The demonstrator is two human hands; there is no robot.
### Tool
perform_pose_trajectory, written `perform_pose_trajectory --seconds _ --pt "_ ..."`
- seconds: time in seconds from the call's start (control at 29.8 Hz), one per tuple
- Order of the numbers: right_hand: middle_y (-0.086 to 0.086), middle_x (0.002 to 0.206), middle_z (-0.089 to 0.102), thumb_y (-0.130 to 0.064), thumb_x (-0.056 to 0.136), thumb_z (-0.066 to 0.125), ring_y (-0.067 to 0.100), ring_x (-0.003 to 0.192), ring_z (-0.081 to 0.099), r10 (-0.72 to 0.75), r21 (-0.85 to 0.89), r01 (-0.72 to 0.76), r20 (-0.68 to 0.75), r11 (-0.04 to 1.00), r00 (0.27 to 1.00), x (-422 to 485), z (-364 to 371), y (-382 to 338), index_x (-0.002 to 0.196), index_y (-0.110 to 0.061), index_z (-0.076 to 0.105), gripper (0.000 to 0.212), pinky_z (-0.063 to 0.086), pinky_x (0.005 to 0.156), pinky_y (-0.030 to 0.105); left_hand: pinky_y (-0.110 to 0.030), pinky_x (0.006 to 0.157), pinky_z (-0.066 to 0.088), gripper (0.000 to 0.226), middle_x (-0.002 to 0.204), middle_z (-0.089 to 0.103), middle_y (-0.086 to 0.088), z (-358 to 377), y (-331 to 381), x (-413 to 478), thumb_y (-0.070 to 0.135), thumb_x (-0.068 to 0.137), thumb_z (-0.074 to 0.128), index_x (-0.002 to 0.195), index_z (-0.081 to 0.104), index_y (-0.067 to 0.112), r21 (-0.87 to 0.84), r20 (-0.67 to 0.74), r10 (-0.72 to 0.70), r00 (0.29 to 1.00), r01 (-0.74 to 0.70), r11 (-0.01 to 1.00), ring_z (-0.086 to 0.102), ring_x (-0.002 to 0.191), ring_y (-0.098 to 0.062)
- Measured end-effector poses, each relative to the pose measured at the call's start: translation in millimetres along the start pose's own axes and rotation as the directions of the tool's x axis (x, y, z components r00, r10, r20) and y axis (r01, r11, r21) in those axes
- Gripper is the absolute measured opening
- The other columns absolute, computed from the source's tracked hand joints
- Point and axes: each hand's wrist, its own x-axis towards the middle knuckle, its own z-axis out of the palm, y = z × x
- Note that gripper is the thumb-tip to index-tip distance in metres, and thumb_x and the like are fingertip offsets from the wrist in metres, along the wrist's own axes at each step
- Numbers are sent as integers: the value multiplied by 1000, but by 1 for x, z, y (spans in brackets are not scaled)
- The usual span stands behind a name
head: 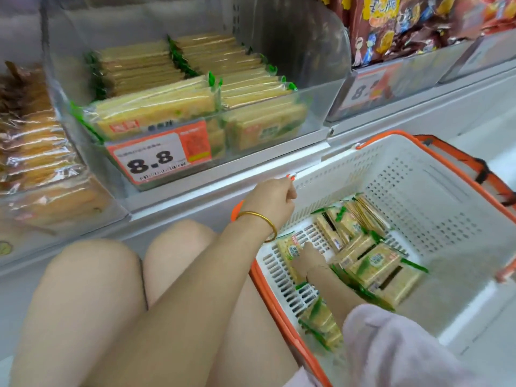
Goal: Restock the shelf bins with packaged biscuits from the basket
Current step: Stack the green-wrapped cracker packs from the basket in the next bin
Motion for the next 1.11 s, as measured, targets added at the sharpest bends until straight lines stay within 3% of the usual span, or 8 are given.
perform_pose_trajectory --seconds 0.17,0.27,0.37,0.54,0.7,0.84,0.97,1.11 --pt "11 128 47 -36 88 56 25 108 53 -31 -284 -21 -179 959 983 5 40 7 128 -9 40 51 50 86 38 -36 93 46 25 111 65 -6 8 -5 8 6 88 47 105 64 13 -25 65 -40 997 41 999 60 103 -24" --pt "8 93 52 -19 84 61 16 67 50 -31 -66 32 3 997 1000 0 7 0 94 -13 50 17 44 60 29 -34 98 43 30 122 60 -7 12 -3 13 8 90 48 117 60 13 41 159 -38 986 31 999 55 112 -23" --pt "5 93 50 -21 80 69 18 85 53 -216 193 194 103 962 971 -20 -48 8 105 -14 52 32 46 72 30 -32 101 40 47 136 47 -7 17 3 14 19 90 57 135 45 13 149 308 -32 951 -15 989 47 122 -22" --pt "-5 76 58 -10 76 74 -1 60 54 -425 603 325 26 728 905 -67 -100 29 94 -20 65 22 45 61 15 -33 82 46 57 116 53 -7 24 19 15 30 82 68 128 41 10 110 425 -78 902 34 993 53 102 -23" --pt "7 123 59 2 88 52 18 102 61 -298 768 230 -54 597 953 -31 -104 41 131 -16 48 47 51 85 31 -31 74 46 32 101 56 -4 23 24 13 22 84 66 109 49 13 143 359 -118 926 71 987 54 91 -21" --pt "12 138 44 -12 93 48 32 116 50 65 322 24 -265 947 962 38 -91 49 142 -11 30 52 47 90 39 -31 73 45 35 98 55 -3 20 20 12 22 84 67 112 48 13 133 345 -166 924 127 983 54 89 -22" --pt "17 147 29 -34 94 51 34 135 27 51 -21 -56 -202 998 978 67 -74 58 147 -9 13 70 31 107 44 -26 62 42 32 89 51 0 14 16 11 22 85 65 108 44 14 117 388 -188 902 154 981 52 82 -18" --pt "14 140 37 -28 89 60 33 130 33 30 -154 -83 -320 985 947 71 -70 58 140 -8 28 64 41 98 42 -27 60 46 27 87 53 -2 8 13 11 21 87 64 101 43 13 74 424 -231 876 221 973 55 78 -19"
